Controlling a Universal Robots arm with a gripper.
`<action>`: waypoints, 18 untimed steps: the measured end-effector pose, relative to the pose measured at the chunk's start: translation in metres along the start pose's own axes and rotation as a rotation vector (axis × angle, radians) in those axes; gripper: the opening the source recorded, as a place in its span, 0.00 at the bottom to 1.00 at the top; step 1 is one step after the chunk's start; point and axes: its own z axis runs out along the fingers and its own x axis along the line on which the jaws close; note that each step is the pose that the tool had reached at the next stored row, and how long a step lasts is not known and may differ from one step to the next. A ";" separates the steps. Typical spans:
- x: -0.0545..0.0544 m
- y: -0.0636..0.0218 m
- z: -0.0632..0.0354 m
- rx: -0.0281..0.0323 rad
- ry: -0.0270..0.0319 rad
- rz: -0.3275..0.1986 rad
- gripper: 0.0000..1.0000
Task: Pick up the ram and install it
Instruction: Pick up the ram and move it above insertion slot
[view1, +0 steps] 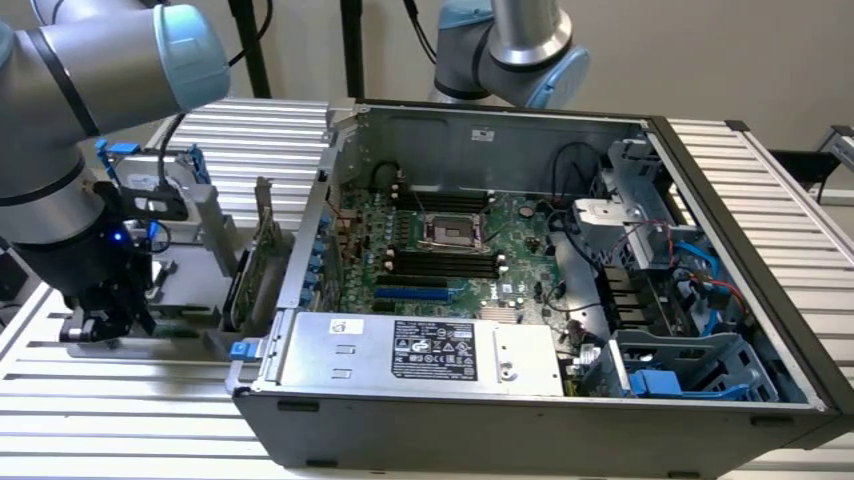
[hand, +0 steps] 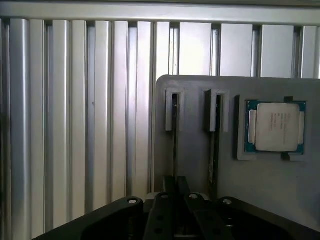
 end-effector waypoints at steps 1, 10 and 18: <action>0.000 0.0000 -0.0034 -0.0011 -0.0003 0.000 0.14; 0.000 -0.0029 -0.0433 -0.0069 -0.0009 0.000 0.14; 0.000 -0.0166 -0.0798 -0.0082 -0.0032 0.000 0.14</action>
